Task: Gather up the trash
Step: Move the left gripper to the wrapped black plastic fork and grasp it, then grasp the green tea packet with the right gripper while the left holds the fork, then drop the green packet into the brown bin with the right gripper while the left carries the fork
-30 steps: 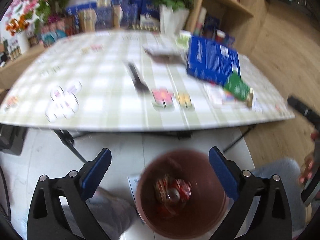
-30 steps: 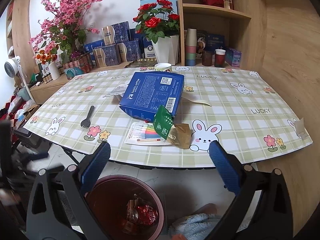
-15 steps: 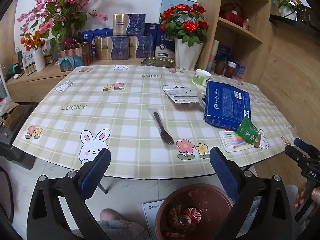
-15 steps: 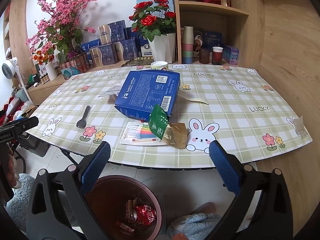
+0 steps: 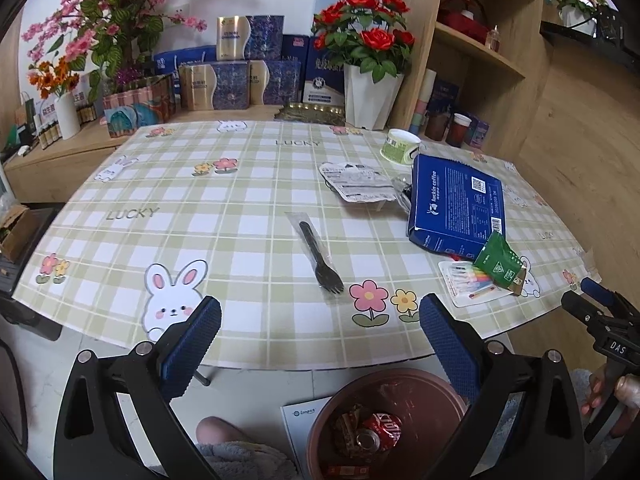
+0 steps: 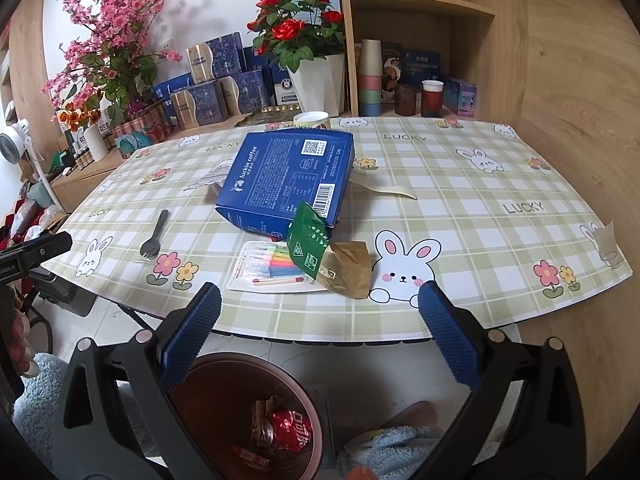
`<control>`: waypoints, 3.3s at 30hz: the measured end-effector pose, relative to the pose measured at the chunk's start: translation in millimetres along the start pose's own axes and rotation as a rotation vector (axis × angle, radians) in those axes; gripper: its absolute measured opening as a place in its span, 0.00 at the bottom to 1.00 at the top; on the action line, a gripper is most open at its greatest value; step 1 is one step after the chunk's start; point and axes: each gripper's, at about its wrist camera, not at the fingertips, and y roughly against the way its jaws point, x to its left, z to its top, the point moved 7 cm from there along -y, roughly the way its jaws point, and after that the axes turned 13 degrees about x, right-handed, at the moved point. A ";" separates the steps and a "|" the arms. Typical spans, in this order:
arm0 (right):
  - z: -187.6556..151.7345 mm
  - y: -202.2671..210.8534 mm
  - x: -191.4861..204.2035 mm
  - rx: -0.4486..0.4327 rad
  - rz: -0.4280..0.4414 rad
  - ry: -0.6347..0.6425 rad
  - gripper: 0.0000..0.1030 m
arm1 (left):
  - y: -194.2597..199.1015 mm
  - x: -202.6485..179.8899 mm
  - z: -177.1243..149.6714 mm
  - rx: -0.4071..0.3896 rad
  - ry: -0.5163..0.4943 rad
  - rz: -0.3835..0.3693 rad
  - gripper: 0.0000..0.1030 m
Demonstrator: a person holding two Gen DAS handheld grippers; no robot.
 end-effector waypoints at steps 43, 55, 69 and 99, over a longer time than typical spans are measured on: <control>46.9 -92.2 2.3 0.120 -0.014 0.208 0.60 | -99.6 -4.2 48.6 0.150 -0.059 0.030 0.04; 57.9 -54.2 13.6 0.033 0.081 0.177 0.20 | -64.7 -13.2 43.6 0.103 -0.032 -0.023 0.04; 43.3 -10.9 25.2 -0.006 0.103 0.177 0.20 | -20.5 -27.0 14.9 0.070 -0.024 -0.067 0.04; -100.5 -59.7 93.1 0.306 0.210 0.298 0.20 | 28.7 -27.9 -58.2 0.047 0.007 -0.120 0.04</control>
